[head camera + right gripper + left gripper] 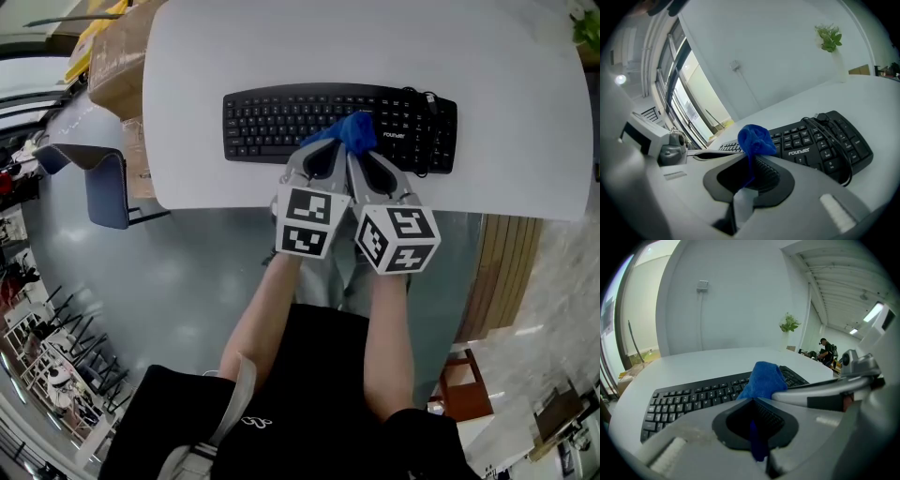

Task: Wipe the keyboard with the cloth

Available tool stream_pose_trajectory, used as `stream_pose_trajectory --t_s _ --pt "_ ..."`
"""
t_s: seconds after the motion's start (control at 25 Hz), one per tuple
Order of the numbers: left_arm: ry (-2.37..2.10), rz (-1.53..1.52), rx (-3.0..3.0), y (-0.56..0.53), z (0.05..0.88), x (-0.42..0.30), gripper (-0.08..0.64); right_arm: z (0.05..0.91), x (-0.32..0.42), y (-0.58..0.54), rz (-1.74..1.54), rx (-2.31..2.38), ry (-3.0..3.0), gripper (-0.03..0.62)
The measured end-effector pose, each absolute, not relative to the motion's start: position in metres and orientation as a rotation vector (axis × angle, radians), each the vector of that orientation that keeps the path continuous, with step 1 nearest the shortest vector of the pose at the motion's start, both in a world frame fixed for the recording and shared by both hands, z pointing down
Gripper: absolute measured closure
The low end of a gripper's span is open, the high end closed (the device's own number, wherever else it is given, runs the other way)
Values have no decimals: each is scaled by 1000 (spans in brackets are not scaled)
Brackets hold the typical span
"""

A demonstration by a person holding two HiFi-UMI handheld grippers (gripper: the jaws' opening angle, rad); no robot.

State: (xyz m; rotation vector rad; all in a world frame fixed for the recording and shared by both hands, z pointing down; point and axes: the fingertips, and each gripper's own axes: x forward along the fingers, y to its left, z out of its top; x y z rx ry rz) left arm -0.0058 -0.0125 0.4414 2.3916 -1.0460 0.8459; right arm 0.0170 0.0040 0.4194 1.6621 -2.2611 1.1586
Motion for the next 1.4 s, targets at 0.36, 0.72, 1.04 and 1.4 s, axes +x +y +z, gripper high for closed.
stream_pose_trajectory --t_s 0.36,0.72,1.04,1.4 --pt "-977 862 2426 -3 442 44 574 420 65 14 1172 1735 -2215 555" --pt "-894 862 2454 9 443 86 574 420 106 27 1174 1787 -2169 555" --pt "-838 846 2476 18 436 121 574 412 140 34 1158 1831 -2153 555" --pt "-800 842 2501 29 435 155 574 415 177 47 1163 1871 -2113 554"
